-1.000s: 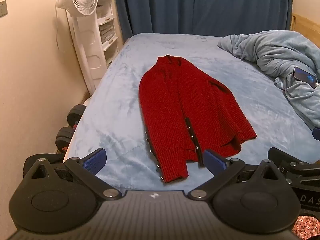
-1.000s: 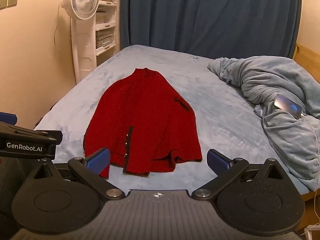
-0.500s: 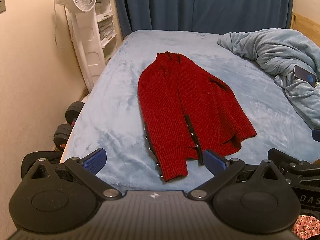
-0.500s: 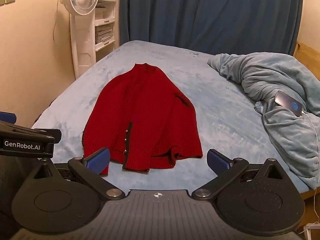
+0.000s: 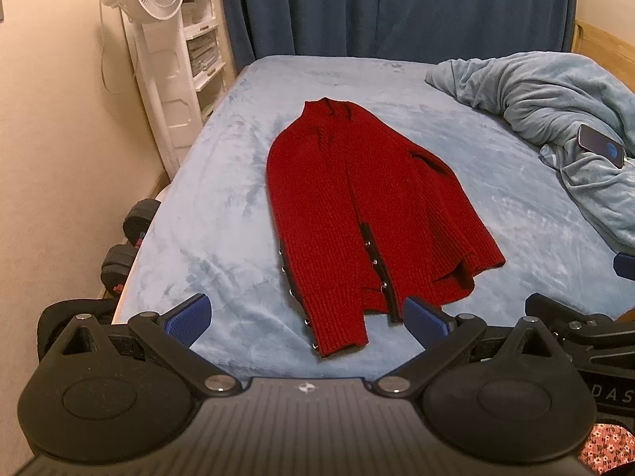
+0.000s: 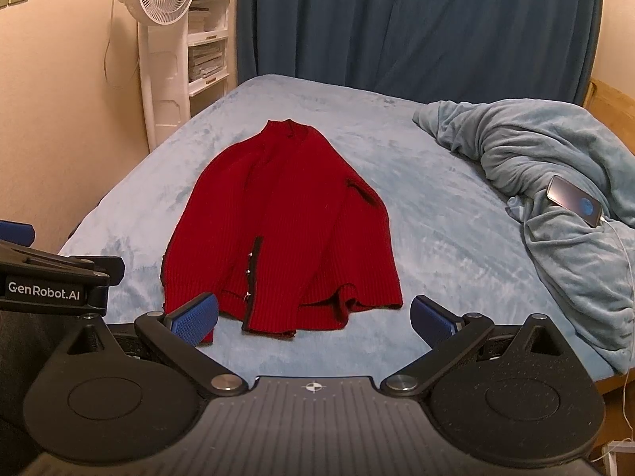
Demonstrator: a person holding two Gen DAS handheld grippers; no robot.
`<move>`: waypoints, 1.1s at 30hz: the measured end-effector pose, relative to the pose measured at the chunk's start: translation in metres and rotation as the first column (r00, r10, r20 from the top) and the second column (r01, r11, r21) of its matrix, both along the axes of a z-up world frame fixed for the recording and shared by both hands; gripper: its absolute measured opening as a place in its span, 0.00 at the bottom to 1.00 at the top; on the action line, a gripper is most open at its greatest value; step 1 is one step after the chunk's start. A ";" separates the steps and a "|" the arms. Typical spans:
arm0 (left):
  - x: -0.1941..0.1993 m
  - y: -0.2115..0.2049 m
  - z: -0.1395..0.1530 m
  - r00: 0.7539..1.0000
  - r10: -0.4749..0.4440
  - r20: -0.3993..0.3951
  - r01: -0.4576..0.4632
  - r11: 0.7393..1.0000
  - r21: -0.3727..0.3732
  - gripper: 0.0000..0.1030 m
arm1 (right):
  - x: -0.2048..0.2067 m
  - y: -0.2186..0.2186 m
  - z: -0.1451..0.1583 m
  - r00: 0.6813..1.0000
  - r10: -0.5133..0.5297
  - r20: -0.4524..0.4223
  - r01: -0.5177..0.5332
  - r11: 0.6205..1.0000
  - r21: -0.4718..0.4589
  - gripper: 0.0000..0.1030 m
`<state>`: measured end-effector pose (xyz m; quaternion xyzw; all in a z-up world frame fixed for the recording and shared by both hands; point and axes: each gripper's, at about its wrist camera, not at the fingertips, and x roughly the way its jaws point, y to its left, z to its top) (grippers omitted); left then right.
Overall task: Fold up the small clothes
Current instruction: 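Approach the red cardigan with both grippers open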
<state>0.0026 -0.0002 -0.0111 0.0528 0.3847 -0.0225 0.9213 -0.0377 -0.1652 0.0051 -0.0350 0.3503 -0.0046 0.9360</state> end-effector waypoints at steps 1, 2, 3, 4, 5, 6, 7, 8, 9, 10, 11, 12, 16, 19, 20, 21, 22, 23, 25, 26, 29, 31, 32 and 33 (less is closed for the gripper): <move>0.000 0.000 0.000 1.000 0.000 0.000 0.000 1.000 0.000 1.00 | 0.000 0.000 0.000 1.000 0.000 -0.001 0.000 1.000 0.000 0.99; 0.000 -0.001 0.000 1.000 0.000 -0.001 0.000 1.000 0.000 1.00 | 0.000 0.000 0.000 1.000 0.000 -0.001 0.000 1.000 -0.001 0.99; 0.000 -0.001 -0.001 1.000 0.000 -0.001 0.000 1.000 -0.001 1.00 | 0.000 0.000 -0.001 1.000 0.000 -0.002 0.000 1.000 -0.001 0.99; 0.000 -0.001 -0.001 1.000 0.000 -0.002 0.000 1.000 -0.001 1.00 | 0.001 0.002 -0.001 1.000 0.000 -0.003 0.000 1.000 -0.003 0.99; 0.000 -0.001 -0.001 1.000 0.000 -0.003 0.000 1.000 -0.001 1.00 | 0.001 0.002 -0.002 1.000 0.001 -0.002 -0.001 1.000 -0.003 0.99; 0.000 -0.001 -0.001 1.000 0.000 -0.004 0.000 1.000 -0.002 1.00 | 0.001 0.002 -0.002 1.000 0.001 -0.002 -0.001 1.000 -0.004 0.99; 0.000 0.000 -0.001 1.000 0.001 -0.005 -0.001 1.000 -0.003 1.00 | 0.001 0.001 -0.002 1.000 0.001 -0.003 -0.001 1.000 -0.004 0.99; 0.000 0.000 -0.001 1.000 0.000 -0.005 0.000 1.000 -0.002 1.00 | 0.001 0.002 -0.002 1.000 0.001 -0.003 -0.001 1.000 -0.003 0.99; 0.000 0.000 -0.001 1.000 0.000 -0.005 0.000 1.000 -0.003 1.00 | 0.001 0.001 -0.003 1.000 0.001 -0.005 -0.001 1.000 -0.003 0.99; 0.000 0.000 -0.001 1.000 0.000 -0.006 0.000 1.000 -0.003 1.00 | 0.001 0.001 -0.003 1.000 0.001 -0.006 -0.001 1.000 -0.002 0.99; 0.000 0.000 -0.001 1.000 0.000 -0.006 0.000 1.000 -0.004 1.00 | 0.001 0.002 -0.004 1.000 0.000 -0.007 0.000 1.000 -0.003 0.99; 0.000 0.000 -0.002 1.000 -0.001 -0.007 0.001 1.000 -0.004 1.00 | 0.001 0.001 -0.004 1.000 0.000 -0.008 0.000 1.000 -0.003 0.99; 0.000 0.000 -0.005 1.000 -0.003 -0.010 0.003 1.000 -0.005 1.00 | 0.001 0.002 -0.004 1.000 0.000 -0.009 0.000 1.000 -0.004 0.99; 0.000 0.000 -0.005 1.000 -0.005 -0.012 0.005 1.000 -0.006 1.00 | 0.001 0.002 -0.005 1.000 0.000 -0.010 0.000 1.000 -0.003 0.99; 0.000 0.000 -0.005 1.000 -0.006 -0.012 0.006 1.000 -0.007 1.00 | 0.001 0.003 -0.004 1.000 0.000 -0.010 0.000 1.000 -0.003 0.99; 0.000 0.000 -0.006 1.000 -0.005 -0.012 0.005 1.000 -0.006 1.00 | 0.001 0.003 -0.005 1.000 -0.001 -0.011 0.001 1.000 -0.004 0.99; 0.000 0.000 -0.006 1.000 -0.005 -0.013 0.005 1.000 -0.007 1.00 | 0.001 0.002 -0.005 1.000 -0.001 -0.012 0.001 1.000 -0.004 0.99; 0.000 0.000 -0.006 1.000 -0.005 -0.013 0.005 1.000 -0.007 1.00 | 0.001 0.002 -0.006 1.000 -0.001 -0.013 0.001 1.000 -0.003 0.99; 0.000 0.000 -0.006 1.000 -0.005 -0.015 0.005 1.000 -0.008 1.00 | 0.001 0.003 -0.007 1.000 -0.001 -0.015 0.001 1.000 -0.004 0.99; 0.000 0.000 -0.006 1.000 -0.006 -0.017 0.006 1.000 -0.008 1.00 | 0.001 0.003 -0.008 1.000 -0.001 -0.016 0.001 1.000 -0.004 0.99; 0.001 0.000 -0.007 1.000 -0.007 -0.023 0.007 1.000 -0.011 1.00 | 0.002 0.004 -0.009 1.000 0.000 -0.021 0.000 1.000 -0.006 0.99; 0.003 0.000 -0.007 1.000 -0.009 -0.027 0.008 1.000 -0.011 1.00 | 0.003 0.004 -0.010 1.000 0.000 -0.026 0.000 1.000 -0.006 0.99; 0.004 -0.001 -0.008 1.000 -0.009 -0.028 0.009 1.000 -0.012 1.00 | 0.004 0.004 -0.009 1.000 -0.001 -0.028 0.001 1.000 -0.006 0.99; 0.003 -0.001 -0.008 0.999 -0.010 -0.030 0.009 1.000 -0.012 1.00 | 0.004 0.004 -0.010 1.000 -0.001 -0.030 0.001 1.000 -0.006 0.99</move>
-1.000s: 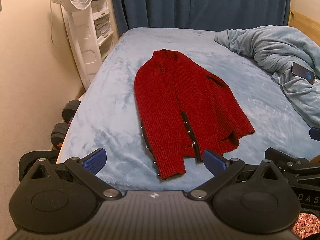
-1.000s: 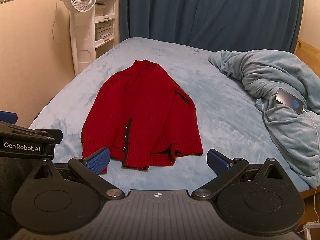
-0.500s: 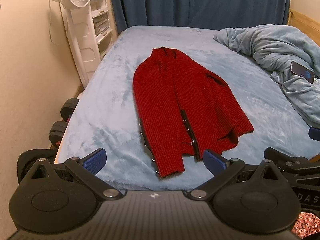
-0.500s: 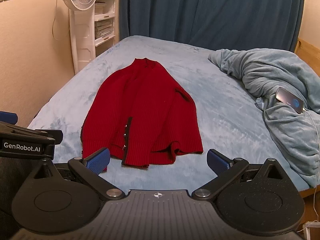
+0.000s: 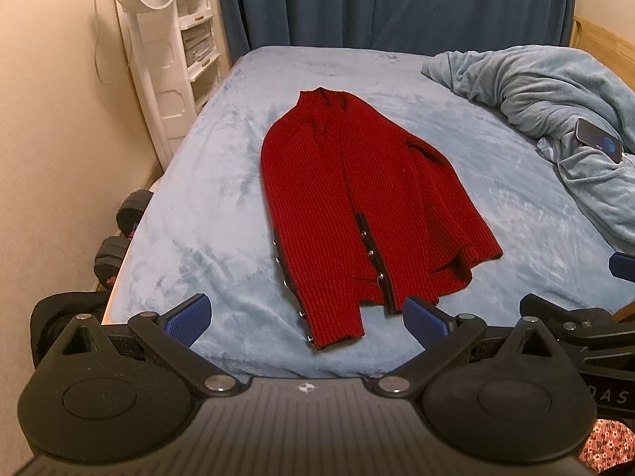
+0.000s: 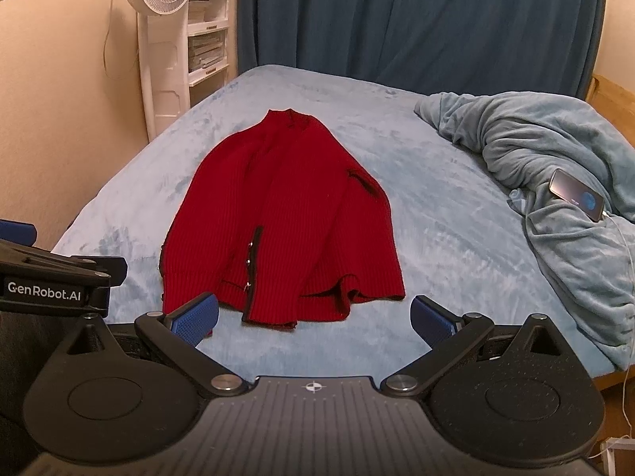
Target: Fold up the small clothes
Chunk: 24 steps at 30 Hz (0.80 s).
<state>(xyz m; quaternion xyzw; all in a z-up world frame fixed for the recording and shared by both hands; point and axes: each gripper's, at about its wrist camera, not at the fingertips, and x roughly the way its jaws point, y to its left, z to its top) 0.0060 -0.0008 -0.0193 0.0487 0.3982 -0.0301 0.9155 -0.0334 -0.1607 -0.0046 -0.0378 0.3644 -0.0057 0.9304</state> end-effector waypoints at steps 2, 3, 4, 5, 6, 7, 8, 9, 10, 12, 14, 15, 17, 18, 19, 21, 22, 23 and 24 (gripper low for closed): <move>0.001 0.000 -0.001 1.000 -0.001 -0.001 0.001 1.000 0.000 1.00 | 0.000 0.000 0.000 1.000 0.001 -0.001 -0.001 1.000 -0.001 0.99; 0.001 0.000 -0.001 1.000 -0.001 -0.002 0.001 1.000 0.000 1.00 | 0.000 0.000 0.000 1.000 0.001 0.000 -0.001 1.000 0.000 0.99; 0.001 0.000 -0.001 1.000 -0.001 -0.002 0.001 1.000 0.000 1.00 | 0.000 0.000 0.000 1.000 0.001 -0.001 -0.001 1.000 -0.001 0.99; 0.001 0.000 -0.001 1.000 -0.001 -0.003 0.001 1.000 0.000 1.00 | 0.000 0.000 0.000 1.000 0.000 -0.001 0.000 1.000 0.000 0.99; 0.001 0.000 -0.001 1.000 -0.001 -0.003 0.001 1.000 -0.001 1.00 | 0.000 0.001 0.000 1.000 0.001 -0.002 -0.001 1.000 -0.001 0.99; 0.001 0.000 -0.001 1.000 -0.001 -0.004 0.001 1.000 -0.001 1.00 | 0.000 0.001 0.000 1.000 0.001 -0.004 -0.001 1.000 0.000 0.99; 0.002 0.000 -0.002 1.000 -0.001 -0.006 0.001 1.000 -0.001 1.00 | 0.001 0.001 -0.001 1.000 0.001 -0.006 -0.001 1.000 0.000 0.99; 0.002 0.000 -0.002 1.000 -0.001 -0.007 0.001 1.000 -0.001 1.00 | 0.002 0.001 -0.001 1.000 0.000 -0.008 0.000 1.000 0.000 0.99; 0.002 0.000 -0.003 1.000 -0.001 -0.009 0.001 1.000 -0.001 1.00 | 0.002 0.000 -0.001 1.000 0.000 -0.009 0.000 1.000 0.001 0.99; 0.003 0.001 -0.003 1.000 -0.002 -0.012 0.002 1.000 -0.001 1.00 | 0.003 0.002 -0.002 1.000 0.000 -0.014 0.000 1.000 0.003 0.99; 0.004 0.001 -0.004 1.000 -0.001 -0.016 0.001 1.000 0.000 1.00 | 0.005 0.000 -0.004 1.000 -0.002 -0.028 0.002 1.000 0.015 0.99; 0.004 0.001 -0.005 1.000 -0.001 -0.018 0.001 1.000 0.000 1.00 | 0.008 -0.001 -0.006 0.999 -0.006 -0.045 0.007 1.000 0.030 0.99; 0.007 0.002 -0.006 1.000 -0.001 -0.027 0.001 1.000 0.001 1.00 | 0.010 -0.003 -0.010 0.998 -0.013 -0.066 0.016 0.999 0.046 0.99; 0.008 0.001 -0.008 0.999 -0.001 -0.033 0.002 1.000 0.003 1.00 | 0.012 -0.004 -0.012 0.997 -0.016 -0.073 0.020 0.998 0.052 0.99; 0.010 0.001 -0.009 0.999 -0.003 -0.037 0.003 1.000 0.004 1.00 | 0.013 -0.005 -0.013 0.997 -0.017 -0.075 0.021 0.998 0.054 0.99; 0.014 0.000 -0.012 0.999 -0.007 -0.049 0.007 1.000 0.007 1.00 | 0.016 -0.005 -0.014 0.997 -0.015 -0.076 0.019 0.998 0.052 0.99; 0.016 -0.001 -0.013 0.998 -0.009 -0.054 0.010 1.000 0.010 1.00 | 0.018 -0.006 -0.016 0.997 -0.012 -0.078 0.016 0.998 0.053 0.99; 0.019 -0.001 -0.015 0.998 -0.012 -0.061 0.013 1.000 0.011 1.00 | 0.020 -0.007 -0.017 0.997 -0.009 -0.082 0.014 0.998 0.053 0.99; 0.023 -0.001 -0.018 0.998 -0.013 -0.069 0.014 1.000 0.012 1.00 | 0.024 -0.009 -0.018 0.997 -0.010 -0.083 0.014 0.999 0.050 0.99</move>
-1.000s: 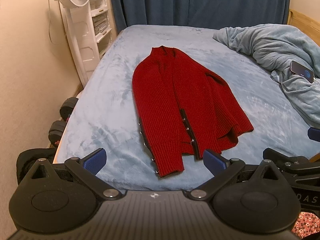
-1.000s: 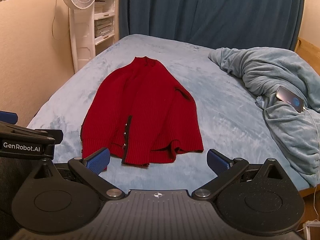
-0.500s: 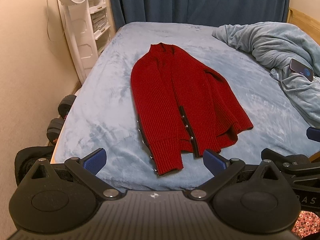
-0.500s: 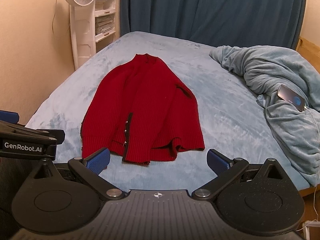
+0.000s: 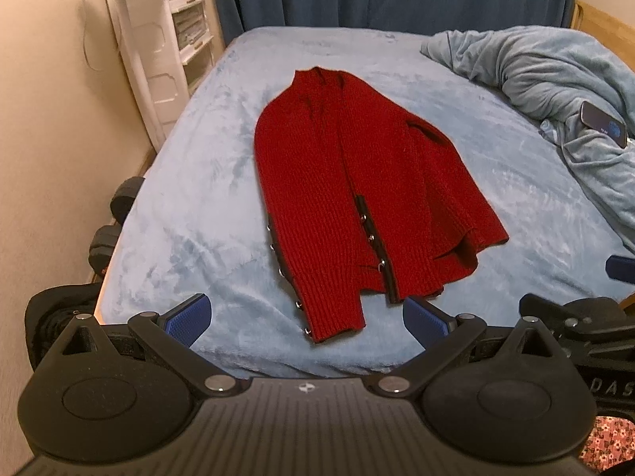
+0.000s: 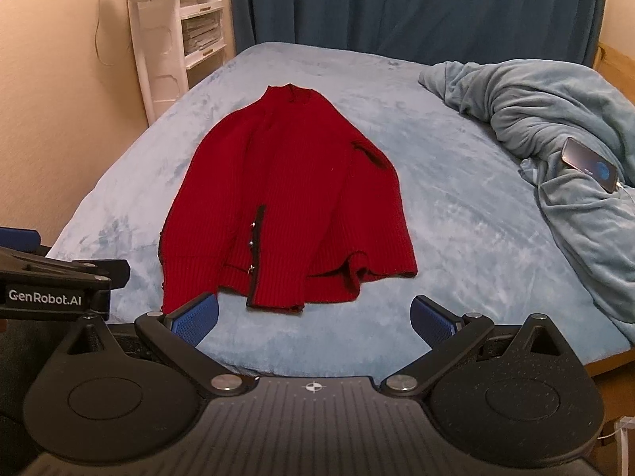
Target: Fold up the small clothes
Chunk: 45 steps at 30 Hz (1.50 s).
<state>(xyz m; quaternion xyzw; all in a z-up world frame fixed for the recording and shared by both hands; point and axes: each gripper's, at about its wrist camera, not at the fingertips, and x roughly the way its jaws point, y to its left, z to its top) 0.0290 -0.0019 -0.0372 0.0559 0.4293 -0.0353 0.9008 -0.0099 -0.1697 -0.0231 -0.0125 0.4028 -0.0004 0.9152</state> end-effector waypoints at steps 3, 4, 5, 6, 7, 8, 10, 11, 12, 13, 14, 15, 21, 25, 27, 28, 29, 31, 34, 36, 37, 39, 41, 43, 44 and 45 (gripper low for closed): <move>0.018 0.006 -0.009 0.999 0.021 -0.030 -0.021 1.000 -0.009 1.00 | 0.022 -0.009 -0.004 0.999 -0.024 0.045 0.027 0.998 -0.056 0.99; 0.026 0.010 -0.013 0.999 0.033 -0.038 -0.033 0.999 -0.016 1.00 | 0.033 -0.013 -0.007 0.998 -0.035 0.058 0.040 0.996 -0.080 0.99; 0.036 0.014 -0.017 0.998 0.041 -0.044 -0.042 0.999 -0.023 1.00 | 0.045 -0.017 -0.010 0.997 -0.039 0.071 0.046 0.995 -0.090 0.99; 0.047 0.019 -0.022 0.997 0.054 -0.054 -0.055 0.998 -0.029 1.00 | 0.059 -0.021 -0.014 0.996 -0.037 0.077 0.044 0.995 -0.088 0.99; 0.058 0.024 -0.026 0.996 0.068 -0.063 -0.071 0.997 -0.042 1.00 | 0.073 -0.025 -0.019 0.997 -0.033 0.077 0.039 0.996 -0.079 0.99; 0.070 0.028 -0.031 0.995 0.081 -0.066 -0.085 0.995 -0.058 1.00 | 0.093 -0.029 -0.027 0.997 -0.024 0.067 0.028 0.998 -0.062 0.99; 0.096 0.038 -0.042 0.989 0.123 -0.083 -0.129 0.989 -0.073 1.00 | 0.132 -0.033 -0.044 0.999 0.014 0.041 -0.013 1.000 -0.008 0.99; 0.109 0.042 -0.048 0.986 0.141 -0.085 -0.148 0.986 -0.083 1.00 | 0.147 -0.032 -0.052 0.999 0.031 0.025 -0.031 0.999 0.012 0.99; 0.121 0.045 -0.053 0.984 0.154 -0.091 -0.162 0.983 -0.085 1.00 | 0.170 -0.030 -0.063 0.999 0.051 -0.002 -0.051 0.998 0.035 0.99; 0.134 0.047 -0.060 0.981 0.167 -0.101 -0.176 0.981 -0.083 1.00 | 0.194 -0.027 -0.075 0.997 0.069 -0.028 -0.067 0.996 0.061 0.99; 0.145 0.049 -0.066 0.978 0.177 -0.114 -0.186 0.979 -0.081 1.00 | 0.219 -0.022 -0.088 0.996 0.078 -0.052 -0.073 0.994 0.085 0.99; 0.156 0.050 -0.072 0.974 0.185 -0.131 -0.196 0.977 -0.080 1.00 | 0.241 -0.019 -0.098 0.993 0.083 -0.080 -0.074 0.992 0.105 0.99; 0.204 0.052 -0.110 0.963 0.175 -0.204 -0.195 0.978 -0.077 1.00 | 0.339 -0.004 -0.166 0.962 0.025 -0.272 0.002 0.995 0.097 0.95; 0.225 0.047 -0.130 0.954 0.145 -0.261 -0.174 0.980 -0.092 1.00 | 0.342 0.004 -0.165 0.969 0.041 -0.242 -0.021 0.996 0.087 0.54; 0.230 0.046 -0.135 0.953 0.136 -0.269 -0.175 0.977 -0.125 1.00 | 0.340 0.006 -0.157 0.972 0.072 -0.222 -0.066 0.997 0.032 0.20; 0.232 0.045 -0.136 0.953 0.134 -0.272 -0.178 0.974 -0.142 1.00 | 0.338 0.005 -0.153 0.975 0.077 -0.206 -0.076 0.997 0.014 0.11; 0.234 0.045 -0.136 0.951 0.137 -0.275 -0.185 0.970 -0.156 1.00 | 0.338 0.001 -0.149 0.976 0.084 -0.201 -0.078 0.996 0.036 0.11; 0.236 0.044 -0.136 0.948 0.150 -0.282 -0.204 0.964 -0.172 1.00 | 0.339 -0.010 -0.142 0.976 0.087 -0.201 -0.072 0.994 0.079 0.10; 0.241 0.036 -0.137 0.941 0.162 -0.296 -0.218 0.962 -0.166 1.00 | 0.341 -0.022 -0.135 0.976 0.084 -0.202 -0.062 0.992 0.114 0.10; 0.245 0.032 -0.139 0.941 0.157 -0.299 -0.210 0.965 -0.154 1.00 | 0.341 -0.028 -0.128 0.977 0.094 -0.192 -0.070 0.989 0.127 0.10; 0.246 0.031 -0.139 0.942 0.153 -0.298 -0.206 0.967 -0.153 0.99 | 0.337 -0.029 -0.125 0.978 0.100 -0.184 -0.075 0.988 0.137 0.10; 0.247 0.028 -0.139 0.944 0.147 -0.295 -0.196 0.970 -0.145 0.96 | 0.335 -0.032 -0.118 0.980 0.122 -0.159 -0.096 0.983 0.159 0.10; 0.250 0.026 -0.139 0.945 0.146 -0.293 -0.193 0.971 -0.139 0.95 | 0.333 -0.036 -0.111 0.981 0.135 -0.137 -0.111 0.979 0.169 0.09; 0.250 0.023 -0.137 0.947 0.146 -0.287 -0.190 0.973 -0.131 0.89 | 0.336 -0.042 -0.104 0.983 0.140 -0.116 -0.117 0.976 0.184 0.09; 0.251 0.022 -0.135 0.949 0.138 -0.282 -0.182 0.974 -0.134 0.84 | 0.335 -0.044 -0.101 0.985 0.136 -0.109 -0.113 0.974 0.194 0.09; 0.252 0.021 -0.133 0.954 0.123 -0.274 -0.167 0.976 -0.142 0.67 | 0.338 -0.051 -0.094 0.989 0.118 -0.094 -0.096 0.972 0.217 0.09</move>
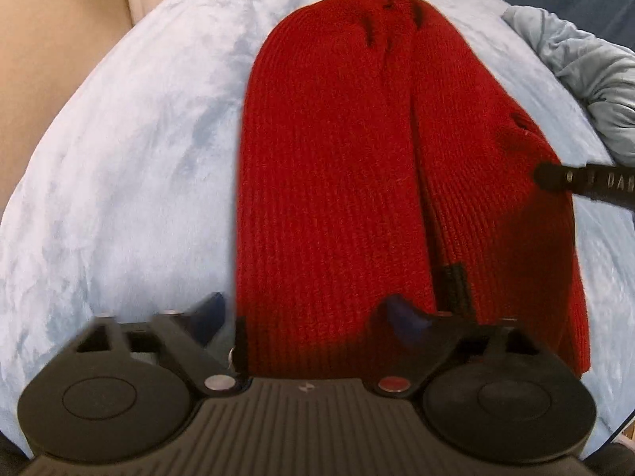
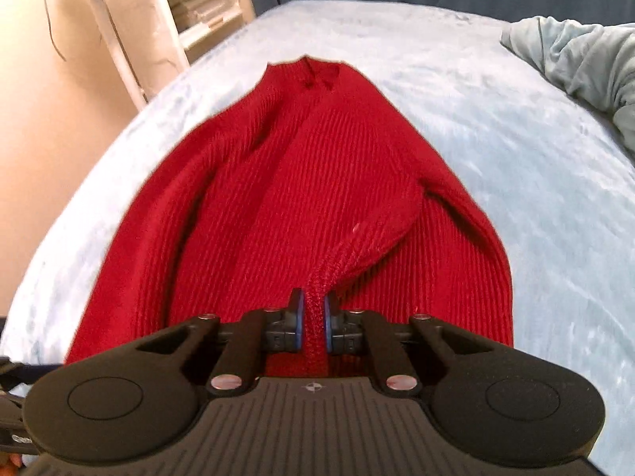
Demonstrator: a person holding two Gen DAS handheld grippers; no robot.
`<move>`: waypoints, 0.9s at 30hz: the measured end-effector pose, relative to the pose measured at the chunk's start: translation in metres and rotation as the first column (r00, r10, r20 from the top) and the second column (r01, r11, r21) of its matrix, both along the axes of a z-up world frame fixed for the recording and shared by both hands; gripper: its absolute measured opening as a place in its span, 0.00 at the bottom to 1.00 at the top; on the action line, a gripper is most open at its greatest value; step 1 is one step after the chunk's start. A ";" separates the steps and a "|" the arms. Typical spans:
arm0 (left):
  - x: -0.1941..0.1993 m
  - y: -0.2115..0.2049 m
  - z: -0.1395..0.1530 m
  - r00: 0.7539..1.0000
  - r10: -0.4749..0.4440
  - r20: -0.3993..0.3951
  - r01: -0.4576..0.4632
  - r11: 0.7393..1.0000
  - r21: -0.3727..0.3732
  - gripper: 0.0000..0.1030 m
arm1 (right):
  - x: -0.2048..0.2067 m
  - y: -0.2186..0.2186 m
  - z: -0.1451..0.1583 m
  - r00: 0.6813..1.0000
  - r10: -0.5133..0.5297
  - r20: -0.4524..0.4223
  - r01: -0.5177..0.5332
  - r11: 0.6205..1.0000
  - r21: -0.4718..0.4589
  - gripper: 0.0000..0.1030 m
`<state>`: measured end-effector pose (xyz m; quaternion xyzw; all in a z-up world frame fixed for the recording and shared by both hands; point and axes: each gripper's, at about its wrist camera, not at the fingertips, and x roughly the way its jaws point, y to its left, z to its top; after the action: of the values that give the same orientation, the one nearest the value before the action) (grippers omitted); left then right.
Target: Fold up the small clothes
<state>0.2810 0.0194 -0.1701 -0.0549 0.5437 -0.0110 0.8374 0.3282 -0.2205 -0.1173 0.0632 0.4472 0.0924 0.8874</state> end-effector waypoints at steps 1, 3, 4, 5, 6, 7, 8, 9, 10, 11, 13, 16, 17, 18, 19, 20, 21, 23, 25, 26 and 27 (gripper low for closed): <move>0.002 -0.001 0.002 1.000 -0.012 0.011 0.012 1.000 -0.004 0.41 | 0.003 -0.007 0.007 1.000 -0.025 0.016 0.025 1.000 0.019 0.09; 0.003 -0.003 0.011 0.998 -0.021 0.052 0.019 1.000 0.025 0.10 | 0.018 -0.030 0.024 0.991 -0.108 0.077 0.106 0.994 0.031 0.09; 0.005 -0.001 0.017 0.997 -0.019 0.077 0.015 0.998 0.053 0.07 | 0.027 -0.046 0.036 0.979 -0.158 0.128 0.156 0.987 0.028 0.09; 0.008 0.003 0.022 0.996 -0.015 0.089 0.009 0.998 0.064 0.07 | 0.038 -0.062 0.046 0.964 -0.202 0.171 0.203 0.979 0.016 0.09; 0.011 0.011 0.028 0.995 -0.002 0.097 -0.004 0.998 0.058 0.07 | 0.057 -0.086 0.060 0.941 -0.257 0.221 0.266 0.964 -0.014 0.09; 0.016 0.022 0.035 0.994 0.016 0.109 -0.023 0.998 0.060 0.07 | 0.072 -0.104 0.068 0.922 -0.289 0.260 0.312 0.948 -0.054 0.09; 0.020 0.032 0.041 0.992 0.028 0.124 -0.039 0.995 0.088 0.07 | 0.090 -0.125 0.077 0.898 -0.325 0.297 0.373 0.921 -0.117 0.09; 0.027 0.044 0.049 0.988 0.047 0.149 -0.068 0.988 0.138 0.07 | 0.112 -0.151 0.086 0.861 -0.382 0.335 0.462 0.863 -0.204 0.09; 0.035 0.060 0.057 0.981 0.079 0.179 -0.112 0.976 0.187 0.07 | 0.128 -0.172 0.090 0.835 -0.426 0.347 0.523 0.810 -0.264 0.10; 0.043 0.075 0.064 0.973 0.113 0.203 -0.157 0.963 0.219 0.07 | 0.141 -0.193 0.093 0.811 -0.478 0.337 0.573 0.763 -0.300 0.11; 0.061 0.107 0.075 0.953 0.166 0.252 -0.232 0.938 0.259 0.08 | 0.149 -0.228 0.094 0.754 -0.559 0.344 0.656 0.663 -0.361 0.13; 0.083 0.137 0.081 0.939 0.232 0.255 -0.298 0.918 0.262 0.16 | 0.105 -0.232 0.079 0.788 -0.527 0.318 0.613 0.717 -0.332 0.53; 0.085 0.139 0.081 0.934 0.247 0.257 -0.312 0.915 0.254 0.19 | 0.080 -0.225 0.070 0.817 -0.490 0.303 0.571 0.759 -0.313 0.55; 0.085 0.138 0.080 0.935 0.243 0.257 -0.306 0.921 0.241 0.29 | 0.055 -0.211 0.058 0.859 -0.435 0.269 0.504 0.808 -0.305 0.55; 0.082 0.131 0.078 0.941 0.221 0.255 -0.280 0.933 0.225 0.44 | 0.025 -0.195 0.044 0.903 -0.365 0.225 0.420 0.858 -0.296 0.55; 0.077 0.122 0.076 0.949 0.192 0.251 -0.248 0.944 0.216 0.54 | 0.000 -0.182 0.032 0.931 -0.311 0.190 0.355 0.889 -0.288 0.55; 0.070 0.111 0.073 0.957 0.159 0.244 -0.213 0.953 0.215 0.73 | -0.035 -0.162 0.016 0.956 -0.254 0.149 0.287 0.916 -0.279 0.55; 0.050 0.085 0.067 0.966 0.087 0.245 -0.145 0.962 0.230 0.84 | -0.086 -0.135 -0.006 0.976 -0.201 0.082 0.215 0.940 -0.266 0.55; 0.024 0.058 0.059 0.972 0.000 0.236 -0.055 0.972 0.228 0.84 | -0.128 -0.108 -0.024 0.981 -0.191 0.016 0.189 0.953 -0.236 0.55; 0.012 0.045 0.056 0.972 -0.038 0.231 -0.013 0.977 0.214 0.85 | -0.142 -0.098 -0.028 0.983 -0.185 -0.016 0.177 0.959 -0.222 0.55; -0.004 0.032 0.053 0.971 -0.075 0.228 0.031 0.981 0.191 0.87 | -0.159 -0.088 -0.030 0.982 -0.180 -0.047 0.168 0.965 -0.199 0.55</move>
<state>0.2769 0.0512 -0.1167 0.0398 0.4412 0.0111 0.8964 0.1697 -0.3083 -0.1478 0.0182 0.4755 -0.0322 0.8789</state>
